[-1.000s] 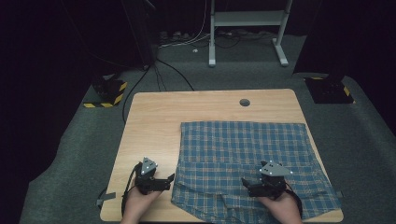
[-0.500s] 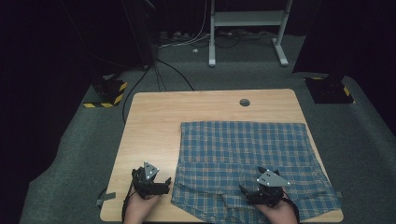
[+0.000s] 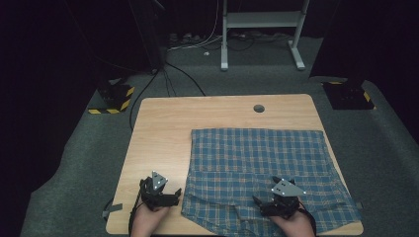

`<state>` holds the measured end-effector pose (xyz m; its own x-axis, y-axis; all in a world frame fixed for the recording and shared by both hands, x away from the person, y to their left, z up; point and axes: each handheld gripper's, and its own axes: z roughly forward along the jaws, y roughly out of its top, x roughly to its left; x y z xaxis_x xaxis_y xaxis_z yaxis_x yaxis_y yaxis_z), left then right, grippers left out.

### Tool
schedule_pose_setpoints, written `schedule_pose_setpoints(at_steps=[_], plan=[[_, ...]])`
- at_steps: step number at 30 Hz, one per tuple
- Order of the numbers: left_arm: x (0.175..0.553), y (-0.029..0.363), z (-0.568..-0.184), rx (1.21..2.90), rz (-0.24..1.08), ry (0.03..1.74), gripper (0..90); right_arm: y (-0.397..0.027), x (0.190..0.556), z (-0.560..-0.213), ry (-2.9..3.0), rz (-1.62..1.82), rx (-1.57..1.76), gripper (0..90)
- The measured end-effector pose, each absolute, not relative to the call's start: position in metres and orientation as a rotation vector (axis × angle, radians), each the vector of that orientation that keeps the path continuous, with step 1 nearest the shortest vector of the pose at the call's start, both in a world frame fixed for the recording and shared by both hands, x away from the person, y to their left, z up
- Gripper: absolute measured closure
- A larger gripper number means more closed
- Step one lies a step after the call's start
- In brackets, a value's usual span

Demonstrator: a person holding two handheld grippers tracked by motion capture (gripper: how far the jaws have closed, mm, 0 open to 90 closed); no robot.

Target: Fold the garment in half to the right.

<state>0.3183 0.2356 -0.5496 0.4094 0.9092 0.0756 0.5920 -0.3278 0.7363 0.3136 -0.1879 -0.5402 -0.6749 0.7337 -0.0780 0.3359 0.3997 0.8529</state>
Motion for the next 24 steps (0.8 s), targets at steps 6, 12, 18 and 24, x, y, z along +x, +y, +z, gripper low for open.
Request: schedule_pose_setpoints(at_steps=[6, 12, 18, 24], plan=[[0.319, 0.236, -0.549, 2.036, 0.638, 1.283, 0.5, -0.188, 0.313, -0.540, 2.214, 1.210, 0.910, 0.2], [0.319, 0.240, -0.546, 2.018, 0.609, 1.276, 1.5, -0.188, 0.315, -0.541, 2.232, 1.212, 0.911, 0.7], [0.324, 0.241, -0.540, 1.995, 0.588, 1.258, 2.7, -0.188, 0.313, -0.541, 2.232, 1.202, 0.905, 1.0], [0.334, 0.245, -0.529, 1.969, 0.535, 1.249, 2.5, -0.188, 0.316, -0.541, 2.269, 1.200, 0.917, 0.9]])
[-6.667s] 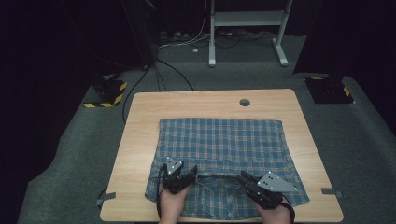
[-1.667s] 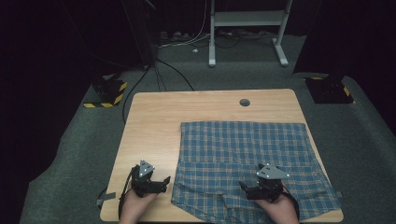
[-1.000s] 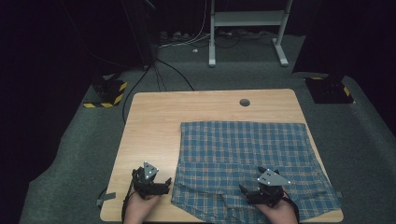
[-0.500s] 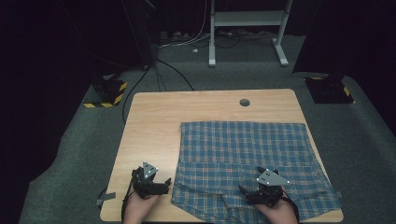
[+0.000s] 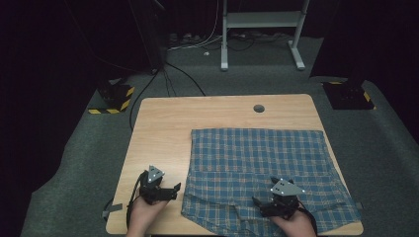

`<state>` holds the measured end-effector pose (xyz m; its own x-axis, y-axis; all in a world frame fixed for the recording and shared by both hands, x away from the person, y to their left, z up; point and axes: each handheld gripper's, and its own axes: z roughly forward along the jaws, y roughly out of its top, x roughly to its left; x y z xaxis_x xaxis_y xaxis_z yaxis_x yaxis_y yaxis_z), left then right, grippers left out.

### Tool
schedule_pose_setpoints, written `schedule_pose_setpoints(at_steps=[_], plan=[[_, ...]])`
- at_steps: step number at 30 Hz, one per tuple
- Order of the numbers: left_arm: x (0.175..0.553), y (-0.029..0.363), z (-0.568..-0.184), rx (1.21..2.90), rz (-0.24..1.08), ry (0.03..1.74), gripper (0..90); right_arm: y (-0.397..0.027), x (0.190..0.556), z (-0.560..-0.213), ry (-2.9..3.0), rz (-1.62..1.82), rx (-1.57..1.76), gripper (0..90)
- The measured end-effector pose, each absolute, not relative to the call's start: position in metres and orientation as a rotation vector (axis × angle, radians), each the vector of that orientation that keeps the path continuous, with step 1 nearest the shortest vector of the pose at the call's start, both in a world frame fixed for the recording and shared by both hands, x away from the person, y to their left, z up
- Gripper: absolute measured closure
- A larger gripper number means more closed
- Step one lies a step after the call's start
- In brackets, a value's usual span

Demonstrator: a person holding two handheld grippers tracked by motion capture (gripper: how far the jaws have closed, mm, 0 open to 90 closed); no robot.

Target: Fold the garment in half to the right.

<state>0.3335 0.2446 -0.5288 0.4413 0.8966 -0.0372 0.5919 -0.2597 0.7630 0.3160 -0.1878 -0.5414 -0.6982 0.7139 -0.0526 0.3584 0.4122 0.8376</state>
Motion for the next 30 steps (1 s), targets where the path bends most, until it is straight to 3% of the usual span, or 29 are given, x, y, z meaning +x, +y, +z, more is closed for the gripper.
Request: schedule_pose_setpoints(at_steps=[15, 30], plan=[[0.381, 0.245, -0.524, 1.939, 0.494, 1.240, 1.4, -0.187, 0.316, -0.542, 2.288, 1.187, 0.898, 2.4], [0.432, 0.219, -0.514, 1.888, 0.517, 1.195, 3.9, -0.189, 0.316, -0.542, 2.283, 1.207, 0.904, 2.6]])
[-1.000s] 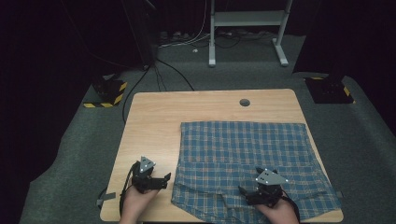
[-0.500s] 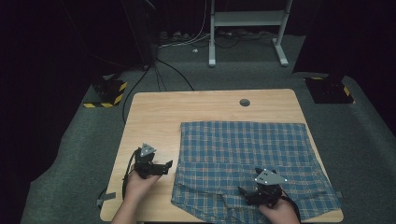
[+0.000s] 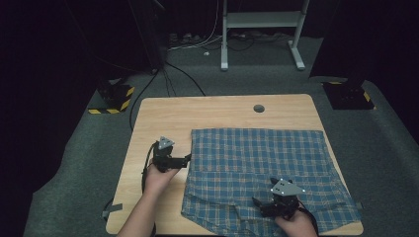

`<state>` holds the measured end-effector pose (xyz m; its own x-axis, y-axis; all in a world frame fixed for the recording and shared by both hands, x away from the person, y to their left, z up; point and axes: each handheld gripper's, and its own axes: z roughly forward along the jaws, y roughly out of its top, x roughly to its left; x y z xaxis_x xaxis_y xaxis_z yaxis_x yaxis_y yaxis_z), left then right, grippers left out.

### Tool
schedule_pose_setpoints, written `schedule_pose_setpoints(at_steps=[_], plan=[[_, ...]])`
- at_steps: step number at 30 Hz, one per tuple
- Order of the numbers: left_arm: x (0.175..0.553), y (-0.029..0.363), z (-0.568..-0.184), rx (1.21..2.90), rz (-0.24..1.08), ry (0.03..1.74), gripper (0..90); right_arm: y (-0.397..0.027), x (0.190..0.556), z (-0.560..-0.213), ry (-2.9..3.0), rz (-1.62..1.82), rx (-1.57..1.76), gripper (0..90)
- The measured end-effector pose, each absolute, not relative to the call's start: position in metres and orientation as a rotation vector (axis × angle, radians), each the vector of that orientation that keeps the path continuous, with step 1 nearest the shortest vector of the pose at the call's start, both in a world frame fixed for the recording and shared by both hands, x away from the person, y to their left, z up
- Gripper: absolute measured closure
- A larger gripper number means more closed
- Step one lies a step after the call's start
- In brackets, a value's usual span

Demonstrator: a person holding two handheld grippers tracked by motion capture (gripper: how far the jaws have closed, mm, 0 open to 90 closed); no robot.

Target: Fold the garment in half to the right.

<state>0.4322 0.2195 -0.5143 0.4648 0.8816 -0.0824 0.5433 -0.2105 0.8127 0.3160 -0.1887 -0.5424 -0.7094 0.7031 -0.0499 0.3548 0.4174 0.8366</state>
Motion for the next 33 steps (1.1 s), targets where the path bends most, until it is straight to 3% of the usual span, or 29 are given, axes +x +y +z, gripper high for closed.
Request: schedule_pose_setpoints(at_steps=[20, 33], plan=[[0.488, 0.188, -0.524, 1.871, 0.544, 1.195, 5.7, -0.189, 0.315, -0.543, 2.282, 1.214, 0.894, 2.7], [0.509, 0.177, -0.536, 1.897, 0.536, 1.256, 18.2, -0.188, 0.315, -0.543, 2.303, 1.208, 0.870, 2.4]])
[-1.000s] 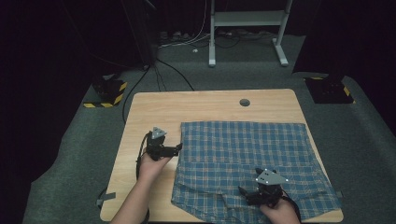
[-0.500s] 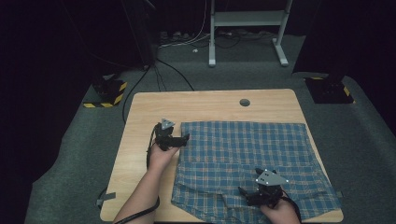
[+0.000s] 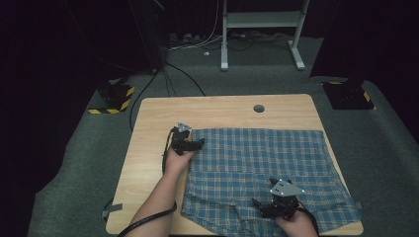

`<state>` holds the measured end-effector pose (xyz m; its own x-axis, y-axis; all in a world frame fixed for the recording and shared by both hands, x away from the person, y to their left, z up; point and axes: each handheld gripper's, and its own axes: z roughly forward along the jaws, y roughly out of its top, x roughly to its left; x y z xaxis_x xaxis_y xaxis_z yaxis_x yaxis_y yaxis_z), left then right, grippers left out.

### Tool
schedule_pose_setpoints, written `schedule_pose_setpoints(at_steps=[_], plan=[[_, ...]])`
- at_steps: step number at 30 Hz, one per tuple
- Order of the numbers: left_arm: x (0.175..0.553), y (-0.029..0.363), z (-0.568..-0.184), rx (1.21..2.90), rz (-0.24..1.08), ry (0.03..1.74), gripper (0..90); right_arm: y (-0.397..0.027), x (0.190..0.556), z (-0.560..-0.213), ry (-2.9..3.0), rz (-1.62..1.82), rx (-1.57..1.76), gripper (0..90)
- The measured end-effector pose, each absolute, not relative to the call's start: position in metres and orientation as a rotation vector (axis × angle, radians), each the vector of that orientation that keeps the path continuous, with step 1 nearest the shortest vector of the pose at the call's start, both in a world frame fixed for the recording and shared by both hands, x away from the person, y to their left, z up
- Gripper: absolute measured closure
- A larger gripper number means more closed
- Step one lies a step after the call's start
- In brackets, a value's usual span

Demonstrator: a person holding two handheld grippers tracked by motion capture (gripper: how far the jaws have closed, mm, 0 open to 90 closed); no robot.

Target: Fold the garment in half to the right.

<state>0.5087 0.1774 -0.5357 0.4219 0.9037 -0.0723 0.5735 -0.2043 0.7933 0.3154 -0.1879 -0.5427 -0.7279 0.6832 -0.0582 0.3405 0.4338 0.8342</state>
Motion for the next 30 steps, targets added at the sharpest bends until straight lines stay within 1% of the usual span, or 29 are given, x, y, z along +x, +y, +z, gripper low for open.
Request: schedule_pose_setpoints(at_steps=[2, 8, 12, 16, 21, 26, 29, 30], plan=[[0.512, 0.178, -0.536, 1.879, 0.528, 1.257, 18.0, -0.188, 0.316, -0.543, 2.305, 1.214, 0.868, 2.4], [0.520, 0.175, -0.536, 1.901, 0.525, 1.276, 17.7, -0.189, 0.315, -0.543, 2.302, 1.223, 0.869, 2.4], [0.524, 0.178, -0.536, 1.890, 0.470, 1.299, 19.8, -0.188, 0.314, -0.543, 2.296, 1.217, 0.860, 2.4], [0.527, 0.178, -0.539, 1.917, 0.462, 1.304, 24.5, -0.189, 0.314, -0.543, 2.289, 1.217, 0.865, 2.3], [0.529, 0.176, -0.539, 1.947, 0.487, 1.287, 28.9, -0.188, 0.314, -0.543, 2.289, 1.210, 0.863, 2.4], [0.523, 0.170, -0.539, 2.002, 0.548, 1.218, 42.2, -0.188, 0.313, -0.543, 2.284, 1.209, 0.858, 2.4], [0.523, 0.170, -0.540, 1.992, 0.554, 1.222, 44.6, -0.185, 0.311, -0.543, 2.273, 1.178, 0.842, 2.6], [0.523, 0.169, -0.540, 1.992, 0.552, 1.212, 46.9, -0.184, 0.310, -0.543, 2.268, 1.157, 0.829, 2.6]])
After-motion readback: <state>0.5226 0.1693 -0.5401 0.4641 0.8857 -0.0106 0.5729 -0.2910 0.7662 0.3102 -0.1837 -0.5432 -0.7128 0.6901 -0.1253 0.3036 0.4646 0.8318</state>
